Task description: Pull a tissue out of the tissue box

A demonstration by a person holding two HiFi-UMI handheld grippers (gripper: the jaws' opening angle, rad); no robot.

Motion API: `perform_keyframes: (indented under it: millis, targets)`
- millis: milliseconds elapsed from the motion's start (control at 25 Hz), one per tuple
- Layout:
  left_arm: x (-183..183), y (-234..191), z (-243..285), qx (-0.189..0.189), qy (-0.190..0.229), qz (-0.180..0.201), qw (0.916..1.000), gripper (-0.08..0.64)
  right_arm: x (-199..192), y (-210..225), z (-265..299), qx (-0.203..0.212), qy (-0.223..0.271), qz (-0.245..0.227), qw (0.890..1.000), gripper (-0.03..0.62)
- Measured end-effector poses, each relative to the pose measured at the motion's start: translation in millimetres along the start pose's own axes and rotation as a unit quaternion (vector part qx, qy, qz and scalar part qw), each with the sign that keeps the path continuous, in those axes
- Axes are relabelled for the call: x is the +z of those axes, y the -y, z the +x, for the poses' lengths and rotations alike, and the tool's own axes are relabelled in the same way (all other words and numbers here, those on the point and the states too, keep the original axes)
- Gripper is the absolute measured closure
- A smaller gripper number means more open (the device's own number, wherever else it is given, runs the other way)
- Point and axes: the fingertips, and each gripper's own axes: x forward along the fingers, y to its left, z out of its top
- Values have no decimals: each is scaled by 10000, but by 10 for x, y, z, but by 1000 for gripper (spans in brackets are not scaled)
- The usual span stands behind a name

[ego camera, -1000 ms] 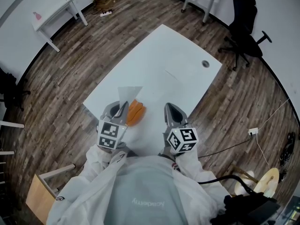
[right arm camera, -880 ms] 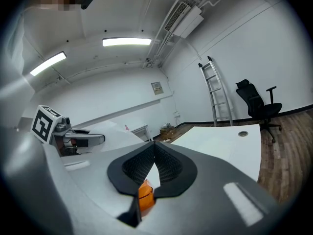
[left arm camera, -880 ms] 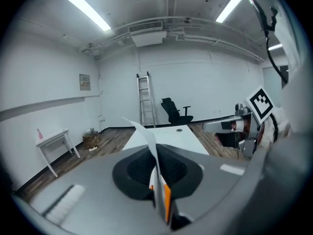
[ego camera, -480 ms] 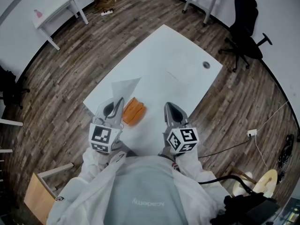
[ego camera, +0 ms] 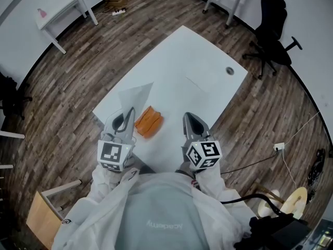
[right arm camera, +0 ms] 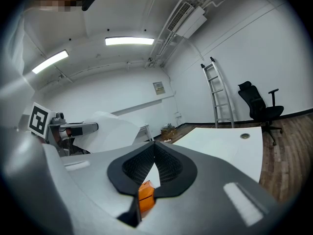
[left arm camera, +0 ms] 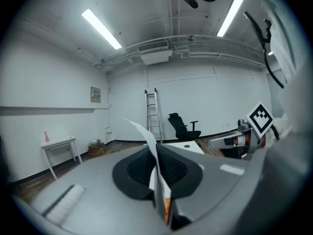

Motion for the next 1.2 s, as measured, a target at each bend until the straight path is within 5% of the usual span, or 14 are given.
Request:
perform_keyframes:
  millis: [1200]
  targets:
    - [-467, -165, -274, -16, -78, -452, 9989, 560, -66, -289, -185, -243, -5, -292, 9993, 591]
